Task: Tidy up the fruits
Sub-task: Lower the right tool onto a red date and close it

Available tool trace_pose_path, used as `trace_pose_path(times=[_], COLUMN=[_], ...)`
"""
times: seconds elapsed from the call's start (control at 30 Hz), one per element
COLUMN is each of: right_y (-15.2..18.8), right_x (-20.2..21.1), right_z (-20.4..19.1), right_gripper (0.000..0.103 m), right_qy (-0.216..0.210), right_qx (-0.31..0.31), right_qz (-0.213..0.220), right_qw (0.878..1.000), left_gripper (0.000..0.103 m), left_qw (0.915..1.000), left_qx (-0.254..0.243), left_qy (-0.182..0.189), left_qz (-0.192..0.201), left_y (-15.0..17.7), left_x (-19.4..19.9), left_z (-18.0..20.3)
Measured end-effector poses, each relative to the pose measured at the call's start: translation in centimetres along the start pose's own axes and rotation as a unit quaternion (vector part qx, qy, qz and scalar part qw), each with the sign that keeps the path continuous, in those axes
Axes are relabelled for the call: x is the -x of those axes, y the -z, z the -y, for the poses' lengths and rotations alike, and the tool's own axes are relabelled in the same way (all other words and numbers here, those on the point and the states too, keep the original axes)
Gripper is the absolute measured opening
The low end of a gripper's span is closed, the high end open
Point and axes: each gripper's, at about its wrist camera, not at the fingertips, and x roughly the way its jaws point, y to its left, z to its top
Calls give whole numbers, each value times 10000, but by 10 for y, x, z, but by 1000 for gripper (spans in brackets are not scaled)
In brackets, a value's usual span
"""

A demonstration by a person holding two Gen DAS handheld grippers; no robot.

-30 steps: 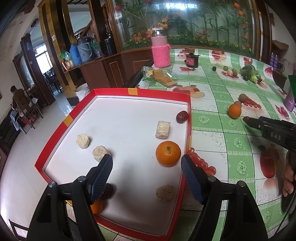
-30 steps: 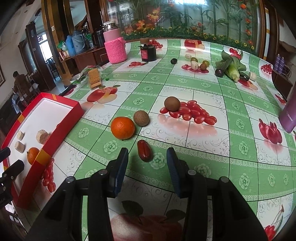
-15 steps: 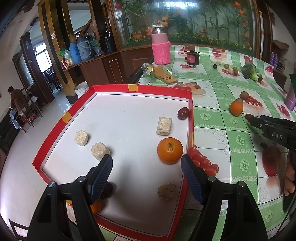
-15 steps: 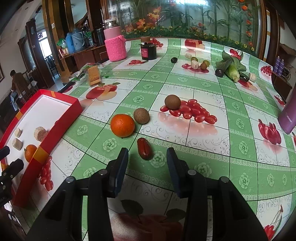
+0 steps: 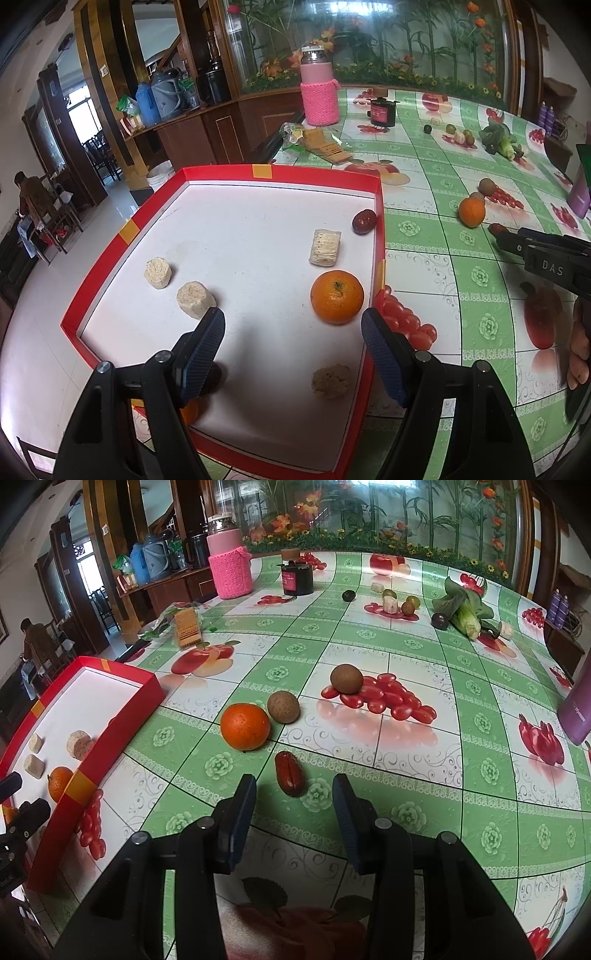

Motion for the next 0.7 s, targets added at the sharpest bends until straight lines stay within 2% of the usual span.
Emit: trace_pose_path(times=[0.27, 0.37, 0.43, 0.53, 0.7], right_y=[-1, -2, -2, -2, -3], right_x=[-3, -4, -4, -4, -4], right_z=[0, 1, 2, 2, 3], right_gripper=[44, 35, 23, 19, 19], right_qy=[-76, -71, -71, -30, 28], right_qx=[-87, -131, -148, -158, -157], right_qz=[-74, -71, -76, -79, -65], right_qw=[9999, 9999, 9998, 9998, 9999], left_gripper=[76, 76, 76, 76, 76], left_qw=[10000, 10000, 9999, 9998, 9994], left_qx=[-62, -85, -132, -166, -310], left_qy=[-16, 18, 9, 23, 38], left_qz=[15, 35, 90, 130, 129], left_y=[0, -2, -4, -7, -10], left_x=[0, 2, 6, 9, 9], left_z=[6, 8, 12, 15, 27])
